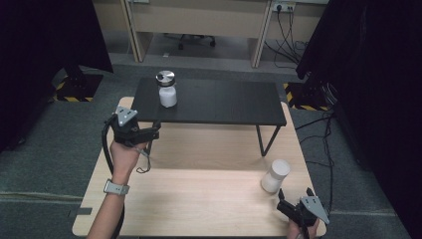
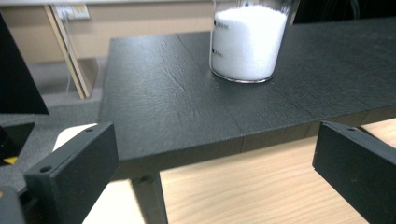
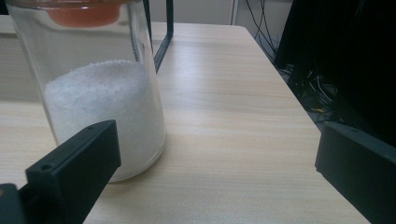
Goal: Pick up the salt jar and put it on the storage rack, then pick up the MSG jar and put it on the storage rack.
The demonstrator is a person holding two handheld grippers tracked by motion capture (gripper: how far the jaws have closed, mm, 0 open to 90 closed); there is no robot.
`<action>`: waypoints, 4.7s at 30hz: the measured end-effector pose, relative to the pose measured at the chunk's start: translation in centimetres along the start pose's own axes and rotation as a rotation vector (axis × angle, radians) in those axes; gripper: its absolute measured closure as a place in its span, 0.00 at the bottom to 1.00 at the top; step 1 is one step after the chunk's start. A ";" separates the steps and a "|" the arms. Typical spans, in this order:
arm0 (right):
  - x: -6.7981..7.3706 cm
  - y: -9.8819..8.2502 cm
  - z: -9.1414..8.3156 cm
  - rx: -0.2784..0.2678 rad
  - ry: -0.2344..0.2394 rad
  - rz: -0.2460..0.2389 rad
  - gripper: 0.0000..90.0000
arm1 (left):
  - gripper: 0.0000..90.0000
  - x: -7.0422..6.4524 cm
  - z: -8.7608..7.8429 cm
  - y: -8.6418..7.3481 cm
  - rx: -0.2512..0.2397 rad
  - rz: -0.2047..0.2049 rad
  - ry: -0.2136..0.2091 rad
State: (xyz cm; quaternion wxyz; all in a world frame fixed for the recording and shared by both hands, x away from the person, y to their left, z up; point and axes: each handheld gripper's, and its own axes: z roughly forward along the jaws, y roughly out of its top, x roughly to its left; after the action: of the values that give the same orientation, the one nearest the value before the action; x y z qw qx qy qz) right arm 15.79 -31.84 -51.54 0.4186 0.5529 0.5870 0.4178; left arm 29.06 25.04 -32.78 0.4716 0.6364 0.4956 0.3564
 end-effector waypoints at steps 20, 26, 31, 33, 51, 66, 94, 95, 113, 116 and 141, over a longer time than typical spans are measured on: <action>-0.3 0.0 0.0 0.002 0.014 0.001 0.00 | 0.00 1.4 -4.8 -6.6 -0.003 -0.086 0.046; -0.3 0.0 0.0 0.003 0.017 -0.004 0.00 | 0.00 1.3 -4.8 -9.2 0.037 -0.101 0.075; -0.2 0.1 0.0 0.010 0.017 -0.020 0.00 | 0.00 1.0 -4.7 -11.5 0.063 -0.104 0.104; -0.2 0.2 0.1 0.014 0.019 -0.030 0.00 | 0.00 0.9 -4.6 -12.3 0.078 -0.098 0.114; 0.0 0.2 0.1 0.014 0.017 -0.050 0.00 | 0.00 1.9 -5.7 -17.4 0.120 -0.123 0.175; 0.2 0.2 0.1 0.017 0.009 -0.060 0.00 | 0.00 2.4 -5.8 -18.5 0.140 -0.152 0.172; 0.4 0.1 0.1 0.015 0.006 -0.074 0.00 | 0.00 2.2 -5.9 -19.1 0.120 -0.136 0.157; 0.4 0.1 0.1 0.015 0.006 -0.074 0.00 | 0.00 2.3 -5.9 -19.1 0.120 -0.136 0.157; 0.1 0.0 0.0 0.007 0.017 -0.050 0.00 | 0.00 2.6 -6.1 -19.3 0.110 -0.134 0.130; 0.0 -0.1 -0.1 0.000 0.010 -0.028 0.00 | 0.00 2.7 -6.1 -19.3 0.110 -0.137 0.126; 0.3 0.0 -1.5 -0.054 0.058 -0.005 0.00 | 0.00 3.4 -6.3 -19.5 0.104 -0.138 0.069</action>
State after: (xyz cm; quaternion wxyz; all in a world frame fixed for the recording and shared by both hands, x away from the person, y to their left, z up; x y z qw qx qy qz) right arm 14.30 -31.57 -51.10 0.4172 0.5273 0.5889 0.4484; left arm 18.39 31.15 -49.54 0.4437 0.6119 0.5720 0.3186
